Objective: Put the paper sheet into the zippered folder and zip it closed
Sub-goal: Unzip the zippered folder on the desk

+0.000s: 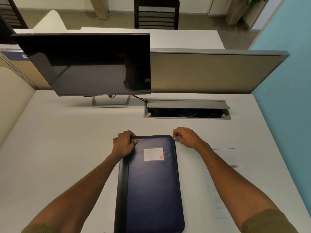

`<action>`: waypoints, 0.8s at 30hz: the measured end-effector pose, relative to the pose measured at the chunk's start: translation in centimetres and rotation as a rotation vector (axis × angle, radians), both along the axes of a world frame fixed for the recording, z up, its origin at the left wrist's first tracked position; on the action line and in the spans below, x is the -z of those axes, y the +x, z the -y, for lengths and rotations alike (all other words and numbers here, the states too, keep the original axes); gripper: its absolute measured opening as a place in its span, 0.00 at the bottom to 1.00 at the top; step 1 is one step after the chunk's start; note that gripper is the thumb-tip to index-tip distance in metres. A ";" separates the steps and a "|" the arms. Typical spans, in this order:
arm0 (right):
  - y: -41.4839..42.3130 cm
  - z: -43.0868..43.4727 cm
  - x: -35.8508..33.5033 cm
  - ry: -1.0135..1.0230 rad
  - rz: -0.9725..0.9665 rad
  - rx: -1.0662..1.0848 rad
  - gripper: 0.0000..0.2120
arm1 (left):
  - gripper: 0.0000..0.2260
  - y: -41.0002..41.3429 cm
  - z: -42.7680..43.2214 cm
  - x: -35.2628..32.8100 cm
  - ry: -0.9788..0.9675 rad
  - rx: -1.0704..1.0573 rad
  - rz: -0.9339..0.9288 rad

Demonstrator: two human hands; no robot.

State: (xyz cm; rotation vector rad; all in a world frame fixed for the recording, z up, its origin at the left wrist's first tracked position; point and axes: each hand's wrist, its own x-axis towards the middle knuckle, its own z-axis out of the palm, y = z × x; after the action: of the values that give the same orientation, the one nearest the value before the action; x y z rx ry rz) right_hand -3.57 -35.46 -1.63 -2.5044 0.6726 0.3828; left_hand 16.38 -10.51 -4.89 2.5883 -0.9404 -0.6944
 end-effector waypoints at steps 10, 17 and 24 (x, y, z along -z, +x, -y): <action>-2.7 -2.2 1.2 0.009 0.079 0.246 0.07 | 0.20 -4.0 5.1 -1.6 0.000 0.231 0.059; -2.8 -3.0 1.7 0.020 0.129 0.355 0.07 | 0.24 -8.3 10.6 -1.4 -0.007 0.451 0.081; -3.1 -3.5 2.4 0.016 0.175 0.396 0.07 | 0.15 -9.8 11.7 -0.1 -0.030 0.394 0.008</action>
State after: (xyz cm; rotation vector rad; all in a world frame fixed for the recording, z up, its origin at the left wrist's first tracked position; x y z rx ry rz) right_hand -6.64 -32.01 -4.04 -2.2827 1.0582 0.0233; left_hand 6.53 -22.26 -4.77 2.4011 -1.4722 -0.7570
